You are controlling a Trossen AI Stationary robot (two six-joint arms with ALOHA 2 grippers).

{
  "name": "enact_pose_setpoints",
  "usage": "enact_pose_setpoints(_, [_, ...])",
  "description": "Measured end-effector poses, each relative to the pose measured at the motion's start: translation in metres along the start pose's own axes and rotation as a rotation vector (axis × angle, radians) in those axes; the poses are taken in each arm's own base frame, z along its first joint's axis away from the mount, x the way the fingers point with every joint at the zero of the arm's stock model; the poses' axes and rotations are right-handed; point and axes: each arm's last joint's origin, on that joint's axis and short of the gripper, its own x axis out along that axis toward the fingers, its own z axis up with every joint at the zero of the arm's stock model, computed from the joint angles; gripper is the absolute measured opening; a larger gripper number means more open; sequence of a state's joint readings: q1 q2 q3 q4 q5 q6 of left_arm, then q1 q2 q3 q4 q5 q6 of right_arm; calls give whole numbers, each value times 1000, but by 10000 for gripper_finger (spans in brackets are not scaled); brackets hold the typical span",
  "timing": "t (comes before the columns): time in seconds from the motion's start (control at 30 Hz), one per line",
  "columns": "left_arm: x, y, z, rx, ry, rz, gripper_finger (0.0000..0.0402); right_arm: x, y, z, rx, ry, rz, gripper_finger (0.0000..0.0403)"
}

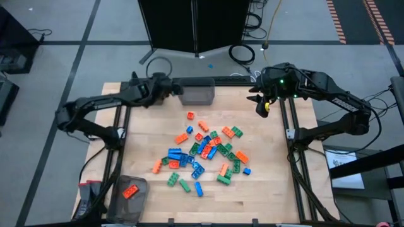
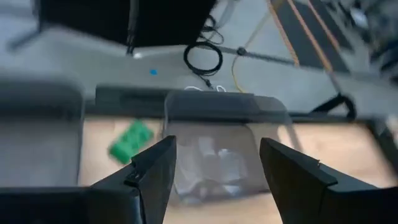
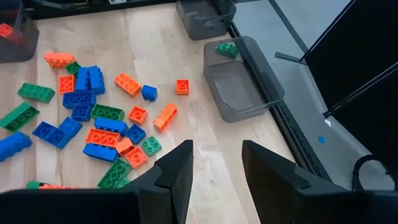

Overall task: Sort blocks
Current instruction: Put the green gamepiece into the top left black bin

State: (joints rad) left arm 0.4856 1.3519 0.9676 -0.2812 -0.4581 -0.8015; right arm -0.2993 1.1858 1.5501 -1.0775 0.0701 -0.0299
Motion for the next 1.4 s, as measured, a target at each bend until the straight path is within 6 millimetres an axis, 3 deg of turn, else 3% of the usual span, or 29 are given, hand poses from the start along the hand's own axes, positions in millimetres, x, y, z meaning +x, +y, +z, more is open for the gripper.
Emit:
enact_pose_setpoints(0.13, [24,8,18,290,26,-5,232,0,0,0,27,-1,-3,135])
enact_pose_setpoints(0.37, [31,1,66,963,80,15,232,0,0,0,47,-1,-6,135])
enact_pose_setpoints(0.57, [52,4,94,1160,162,73,232,0,0,0,97,-1,-7,135])
enact_pose_setpoints(0.87, [86,24,61,1383,588,-10,197,0,0,0,123,-1,-7,135])
enact_pose_setpoints(1.07, [108,26,49,1386,622,-9,145,0,0,0,142,-1,-7,135])
enact_pose_setpoints(1.33, [127,30,37,1378,669,-62,16,0,0,0,163,3,-7,135])
enact_pose_setpoints(1.4, [132,32,36,1374,668,-71,6,0,0,0,172,4,-7,135])
